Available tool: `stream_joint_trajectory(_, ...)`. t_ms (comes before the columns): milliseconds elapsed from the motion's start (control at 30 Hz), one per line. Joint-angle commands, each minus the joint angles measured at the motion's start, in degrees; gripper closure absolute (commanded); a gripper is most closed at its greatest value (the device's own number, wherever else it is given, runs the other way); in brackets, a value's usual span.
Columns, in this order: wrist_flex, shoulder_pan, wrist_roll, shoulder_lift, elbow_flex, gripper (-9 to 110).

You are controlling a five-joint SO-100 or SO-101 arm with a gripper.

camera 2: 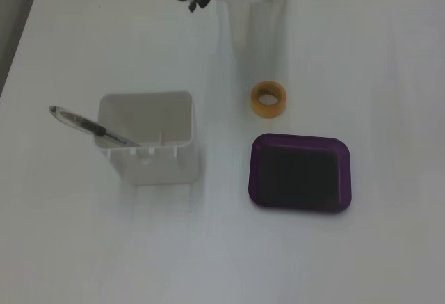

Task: Remove the yellow tape from the box.

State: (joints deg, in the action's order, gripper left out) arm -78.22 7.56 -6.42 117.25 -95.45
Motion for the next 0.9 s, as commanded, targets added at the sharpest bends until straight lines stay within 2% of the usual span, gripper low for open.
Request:
stream_joint_trajectory(0,0.26,-0.35,0.18,11.78,-8.09,88)
stream_joint_trajectory(100,2.29,-0.62,0.18,18.11,-18.63,88)
stream_joint_trajectory(467,24.79,-0.53,0.44,38.14,-54.32,88)
stream_joint_trajectory(867,25.22,-0.35,0.35,65.65,-75.06,88)
